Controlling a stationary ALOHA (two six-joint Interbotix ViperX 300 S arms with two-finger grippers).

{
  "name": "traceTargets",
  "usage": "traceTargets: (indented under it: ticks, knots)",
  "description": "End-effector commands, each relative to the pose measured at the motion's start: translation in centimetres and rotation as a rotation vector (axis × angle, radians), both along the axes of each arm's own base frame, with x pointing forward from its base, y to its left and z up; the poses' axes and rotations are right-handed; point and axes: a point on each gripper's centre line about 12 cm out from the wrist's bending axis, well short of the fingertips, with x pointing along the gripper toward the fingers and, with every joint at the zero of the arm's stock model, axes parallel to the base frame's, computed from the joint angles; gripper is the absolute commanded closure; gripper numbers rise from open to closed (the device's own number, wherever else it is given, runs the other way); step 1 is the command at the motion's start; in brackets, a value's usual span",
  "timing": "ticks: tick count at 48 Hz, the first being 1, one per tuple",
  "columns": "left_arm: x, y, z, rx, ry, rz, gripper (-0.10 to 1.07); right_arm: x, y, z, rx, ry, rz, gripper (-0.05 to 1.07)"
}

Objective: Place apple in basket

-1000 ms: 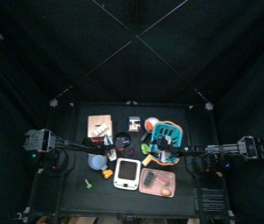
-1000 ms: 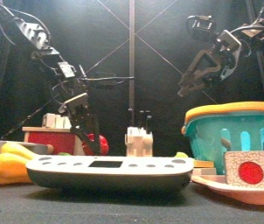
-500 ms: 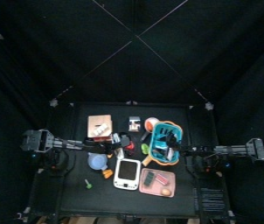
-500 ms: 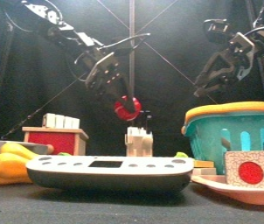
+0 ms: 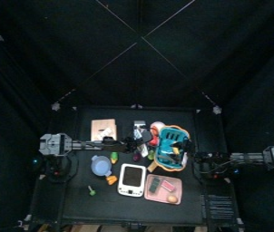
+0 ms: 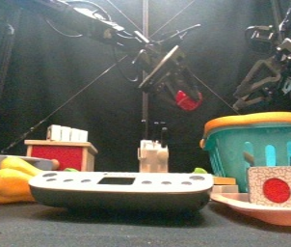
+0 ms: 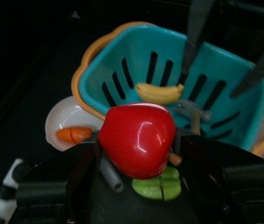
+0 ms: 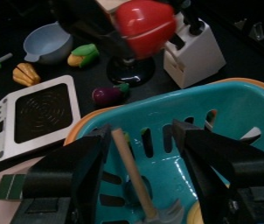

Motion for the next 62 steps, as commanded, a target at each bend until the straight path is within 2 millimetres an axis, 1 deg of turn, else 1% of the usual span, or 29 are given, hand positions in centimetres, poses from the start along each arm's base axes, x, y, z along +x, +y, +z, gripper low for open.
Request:
traceTargets:
  ticks: [1,9,17,25,29,40,54,62]
  knots:
    - [2.9,1.6,2.4,0.015,-0.084,0.018,0.18,0.2,0.0,0.4,-0.001,-0.008,0.000,0.12]
    - [5.2,2.0,1.9,0.006,-0.106,0.027,0.18,0.1,0.0,0.2,0.000,-0.003,0.002,0.12]
    - [6.3,2.1,0.6,-0.039,-0.099,0.041,0.18,0.1,0.0,0.3,-0.003,-0.005,0.003,0.12]
    - [6.6,1.9,-0.9,-0.094,-0.082,0.055,0.18,0.1,0.0,0.3,-0.008,-0.007,0.003,0.12]
    - [6.7,2.0,-1.2,-0.102,-0.078,0.059,0.18,0.2,0.0,0.4,-0.009,-0.009,0.005,0.12]
    - [6.7,2.0,-1.2,-0.100,-0.078,0.059,0.17,0.2,0.0,0.5,-0.008,-0.011,0.004,0.12]
    - [6.7,2.1,-1.7,-0.098,-0.070,0.059,0.06,0.2,-0.1,0.5,-0.011,-0.009,0.004,0.12]
    - [6.7,2.0,-1.6,-0.098,-0.071,0.058,0.01,0.2,0.0,0.5,-0.008,-0.012,0.004,0.12]
